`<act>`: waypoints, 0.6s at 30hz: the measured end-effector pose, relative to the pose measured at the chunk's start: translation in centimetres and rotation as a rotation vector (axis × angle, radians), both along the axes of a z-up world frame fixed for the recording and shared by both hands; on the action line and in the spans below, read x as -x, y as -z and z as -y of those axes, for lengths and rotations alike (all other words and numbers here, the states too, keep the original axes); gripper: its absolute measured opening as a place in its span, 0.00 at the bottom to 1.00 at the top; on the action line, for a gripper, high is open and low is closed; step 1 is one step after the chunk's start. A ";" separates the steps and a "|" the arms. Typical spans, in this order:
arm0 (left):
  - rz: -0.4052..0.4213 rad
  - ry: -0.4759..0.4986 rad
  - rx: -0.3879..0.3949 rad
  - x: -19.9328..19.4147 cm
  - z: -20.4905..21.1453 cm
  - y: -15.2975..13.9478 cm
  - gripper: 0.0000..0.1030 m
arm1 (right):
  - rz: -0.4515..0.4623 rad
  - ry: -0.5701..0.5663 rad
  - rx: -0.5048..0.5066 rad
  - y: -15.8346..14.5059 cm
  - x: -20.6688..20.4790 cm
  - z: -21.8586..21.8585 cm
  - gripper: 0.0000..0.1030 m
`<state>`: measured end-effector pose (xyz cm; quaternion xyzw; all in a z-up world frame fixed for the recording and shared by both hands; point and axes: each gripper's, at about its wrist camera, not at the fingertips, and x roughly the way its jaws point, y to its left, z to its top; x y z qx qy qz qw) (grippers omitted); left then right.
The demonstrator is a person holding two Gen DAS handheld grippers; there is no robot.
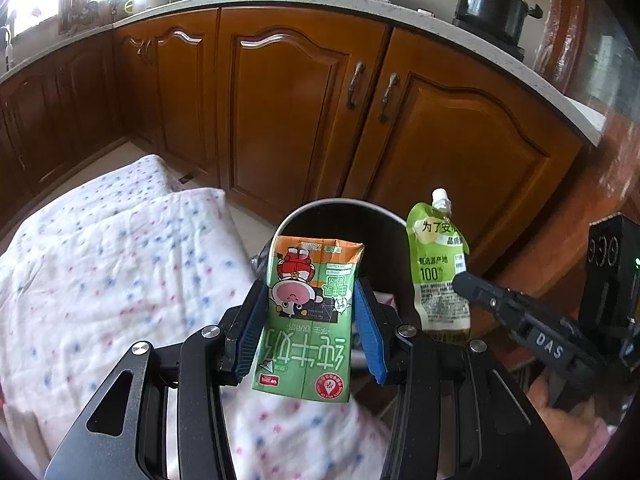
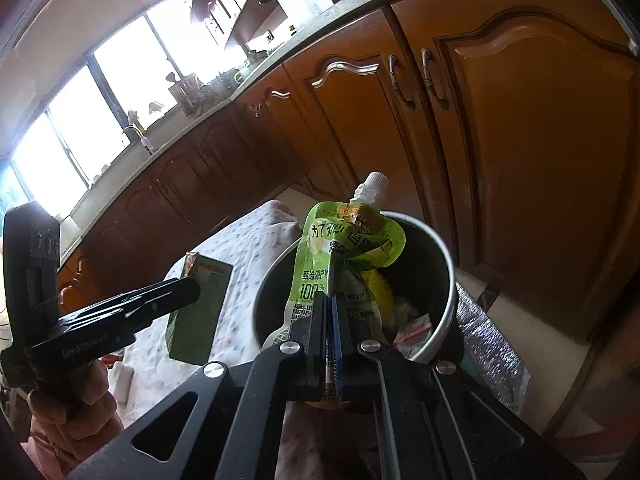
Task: Collect trash
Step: 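Carry the green carton and juice pouch over the bin with both tools, then open both tools to drop the carton and pouch into the bin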
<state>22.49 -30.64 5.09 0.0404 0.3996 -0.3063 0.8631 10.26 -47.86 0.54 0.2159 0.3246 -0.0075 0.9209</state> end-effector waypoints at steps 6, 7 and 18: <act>-0.019 -0.016 -0.026 -2.1 2.2 1.2 0.41 | -0.026 -0.002 0.020 0.7 -1.3 0.6 0.02; -0.022 -0.017 -0.028 -2.3 2.4 1.4 0.41 | -0.029 -0.003 0.021 0.9 -1.5 0.7 0.02; -0.038 -0.011 -0.065 -3.9 4.7 3.3 0.42 | -0.080 -0.017 0.017 2.3 -4.1 1.4 0.03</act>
